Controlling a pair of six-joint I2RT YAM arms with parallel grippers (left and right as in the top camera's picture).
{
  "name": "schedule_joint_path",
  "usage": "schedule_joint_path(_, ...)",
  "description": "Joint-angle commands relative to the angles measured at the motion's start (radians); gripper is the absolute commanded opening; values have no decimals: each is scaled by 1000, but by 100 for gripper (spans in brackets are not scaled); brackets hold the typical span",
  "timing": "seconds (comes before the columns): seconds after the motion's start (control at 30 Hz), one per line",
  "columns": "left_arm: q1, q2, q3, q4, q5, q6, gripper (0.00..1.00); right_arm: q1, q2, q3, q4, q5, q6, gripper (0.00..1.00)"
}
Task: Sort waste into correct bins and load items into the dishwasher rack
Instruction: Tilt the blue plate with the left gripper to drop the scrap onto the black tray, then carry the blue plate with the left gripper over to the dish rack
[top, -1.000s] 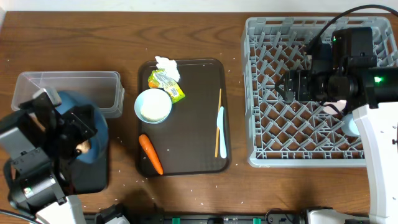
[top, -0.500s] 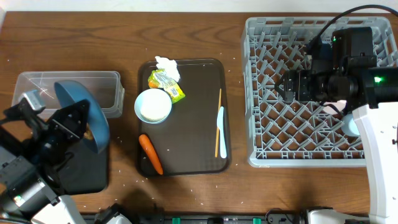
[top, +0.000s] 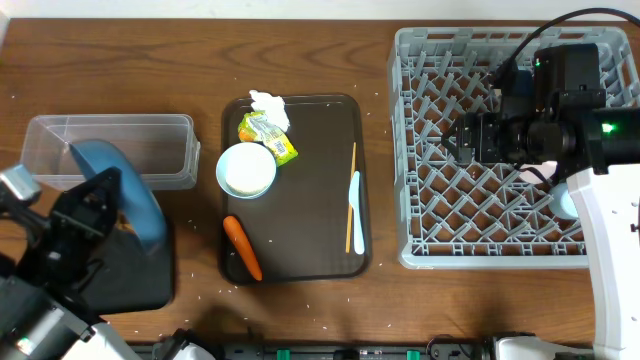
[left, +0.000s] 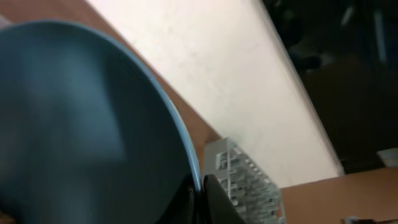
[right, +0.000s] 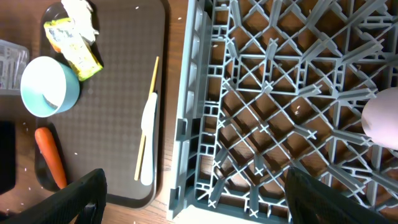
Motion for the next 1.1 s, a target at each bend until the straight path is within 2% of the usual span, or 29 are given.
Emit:
schedule_joint_path(0.0, 96, -10, 12, 9, 174, 6, 6, 11, 1, -1, 0, 3, -9, 85)
schedule_joint_path(0.07, 174, -13, 11, -19, 193, 11, 6, 11, 1, -1, -1, 3, -9, 85)
schedule_joint_path(0.23, 323, -11, 11, -33, 365, 58, 6, 11, 1, -1, -5, 3, -9, 85)
schedule_joint_path(0.43, 406, -12, 11, -89, 365, 85, 6, 11, 1, -1, -8, 3, -9, 85)
schedule_joint_path(0.5, 421, -11, 11, -91, 364, 145, 6, 11, 1, -1, -10, 3, -9, 86)
schedule_joint_path(0.6, 421, -7, 11, -158, 353, 219, 6, 11, 1, -1, -7, 3, -9, 86)
schedule_joint_path(0.83, 375, -9, 11, -183, 341, 259, 6, 11, 1, -1, -4, 2, -9, 86)
schedule_joint_path(1.07, 130, -32, 13, -146, 100, 262, 6, 11, 1, -1, 18, 2, -9, 86)
